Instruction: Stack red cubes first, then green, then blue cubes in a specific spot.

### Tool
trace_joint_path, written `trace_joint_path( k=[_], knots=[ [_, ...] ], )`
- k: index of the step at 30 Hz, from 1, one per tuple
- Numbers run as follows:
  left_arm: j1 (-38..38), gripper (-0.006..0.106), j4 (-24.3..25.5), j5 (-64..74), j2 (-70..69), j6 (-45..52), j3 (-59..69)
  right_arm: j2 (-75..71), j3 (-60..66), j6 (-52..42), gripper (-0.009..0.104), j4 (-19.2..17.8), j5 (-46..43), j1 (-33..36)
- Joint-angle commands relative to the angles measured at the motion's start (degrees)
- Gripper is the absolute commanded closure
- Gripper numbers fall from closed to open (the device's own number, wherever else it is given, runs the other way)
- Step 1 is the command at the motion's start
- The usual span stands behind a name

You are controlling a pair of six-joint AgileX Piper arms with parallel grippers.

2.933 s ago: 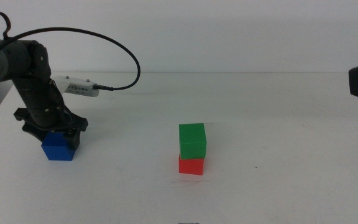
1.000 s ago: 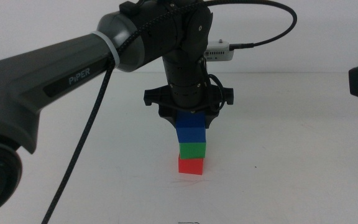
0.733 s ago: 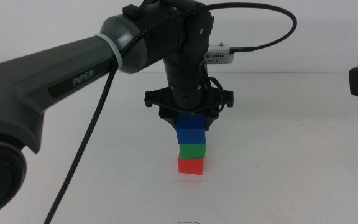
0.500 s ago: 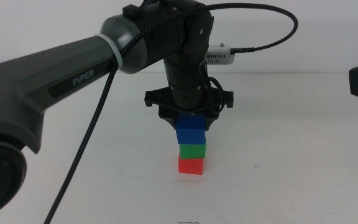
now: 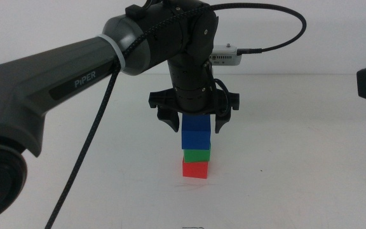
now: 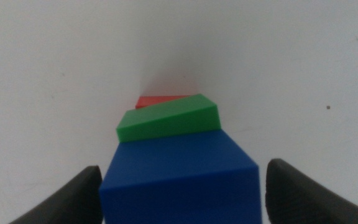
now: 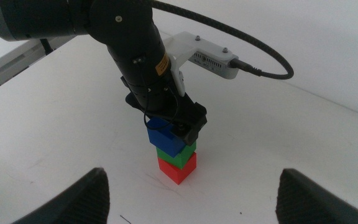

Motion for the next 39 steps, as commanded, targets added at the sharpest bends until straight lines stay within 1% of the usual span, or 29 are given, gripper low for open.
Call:
trace_joint_path(
  k=[1, 6, 9, 13, 17, 20, 22, 25, 30, 37, 39],
  knots=[
    [-0.14, 0.014, -0.79, -1.53, -3.71, 0.14, -1.83, -0.25, -1.40, -0.74, 0.011, -0.32, -4.16, -0.40],
    [-0.14, 0.014, -3.07, -2.95, -3.77, 1.27, -1.83, -0.25, -1.40, -0.74, 0.011, -0.32, -4.16, -0.40],
    [-0.06, 0.014, -3.29, -3.33, -3.97, 1.51, -1.83, -0.25, -1.40, -0.74, 0.011, -0.32, -4.16, -0.40],
    [0.01, 0.014, -1.22, -3.40, -5.91, 1.51, -1.87, -0.25, -1.40, -0.74, 0.011, -0.32, -4.16, -0.40],
    [0.72, 0.014, 3.21, -3.62, -9.79, 1.59, -1.95, -0.25, -1.40, -0.74, 0.011, -0.32, -4.16, -0.40],
    [2.81, 0.013, 3.61, -2.87, -13.31, 4.12, -1.95, -0.25, -1.40, -0.74, 0.011, -0.32, -4.16, -0.40],
    [4.39, 0.012, 2.93, -1.21, -15.83, 6.19, -1.95, -0.25, -1.40, -0.74, 0.011, -0.32, -4.16, -0.40],
    [6.60, 0.012, 1.98, 4.54, -20.33, 7.30, -1.95, -0.25, -1.40, -0.74, 0.011, -0.32, -4.16, -0.40],
    [8.93, 0.012, 6.91, 5.26, -26.90, 14.82, -1.55, -0.25, -1.40, -0.74, 0.011, -0.32, -4.16, -0.40],
    [14.23, 0.011, 6.94, 5.26, -34.82, 21.08, -1.48, -0.25, -1.40, -0.74, 0.011, -0.32, -4.16, -0.40],
    [16.80, 0.011, 7.10, 4.99, -38.66, 21.53, 0.27, -0.25, -1.40, -0.74, 0.011, -0.32, -4.16, -0.40]
  ],
)
